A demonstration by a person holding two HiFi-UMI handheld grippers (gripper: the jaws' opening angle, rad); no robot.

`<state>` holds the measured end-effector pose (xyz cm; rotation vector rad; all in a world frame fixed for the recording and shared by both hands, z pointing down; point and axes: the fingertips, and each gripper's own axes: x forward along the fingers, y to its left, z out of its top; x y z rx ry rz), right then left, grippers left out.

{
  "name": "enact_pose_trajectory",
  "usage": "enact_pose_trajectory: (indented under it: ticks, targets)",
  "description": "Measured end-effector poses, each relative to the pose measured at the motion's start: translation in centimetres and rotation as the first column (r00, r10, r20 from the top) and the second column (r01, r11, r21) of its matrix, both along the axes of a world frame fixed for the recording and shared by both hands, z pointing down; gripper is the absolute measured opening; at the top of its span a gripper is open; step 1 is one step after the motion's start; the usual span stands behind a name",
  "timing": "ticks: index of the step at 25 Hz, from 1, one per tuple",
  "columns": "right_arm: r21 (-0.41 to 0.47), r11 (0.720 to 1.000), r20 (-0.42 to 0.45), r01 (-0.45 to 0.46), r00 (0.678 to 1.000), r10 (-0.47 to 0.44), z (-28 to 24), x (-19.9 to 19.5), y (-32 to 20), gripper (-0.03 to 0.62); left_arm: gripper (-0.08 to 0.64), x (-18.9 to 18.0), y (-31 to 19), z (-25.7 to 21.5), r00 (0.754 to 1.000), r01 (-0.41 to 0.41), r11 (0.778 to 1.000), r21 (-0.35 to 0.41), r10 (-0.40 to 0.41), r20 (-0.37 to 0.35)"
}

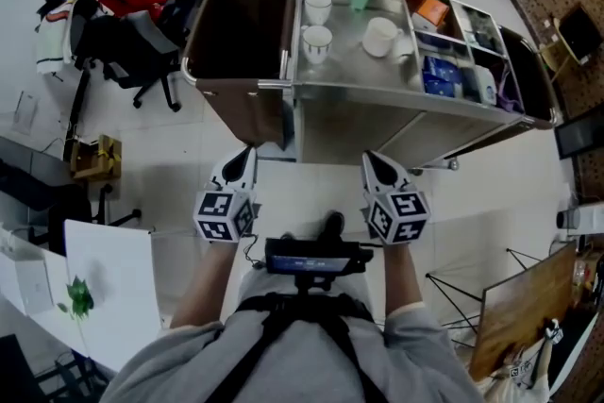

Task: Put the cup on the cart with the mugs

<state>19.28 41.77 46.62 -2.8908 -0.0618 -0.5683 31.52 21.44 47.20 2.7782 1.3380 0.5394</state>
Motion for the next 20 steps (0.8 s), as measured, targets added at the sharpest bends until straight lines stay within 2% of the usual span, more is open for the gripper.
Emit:
enact_pose_trajectory:
  ticks: [9, 20]
  targets:
    - [-0.001, 1.0, 0.014, -0.029, 0.999, 0.029, 0.8, -0.5, -0.2, 0.003, 0.002, -0.1, -1.8, 0.2, 1.0, 0.002, 1.0, 0.011, -0.002, -0.005]
    - [-0.014, 1.0, 0.034, -0.008, 0.999, 0.009, 0.8, 0.6, -1.5, 0.003, 0.002, 0.8, -3.5, 0.8, 1.0, 0.003, 1.0, 0.006, -0.003, -0.001]
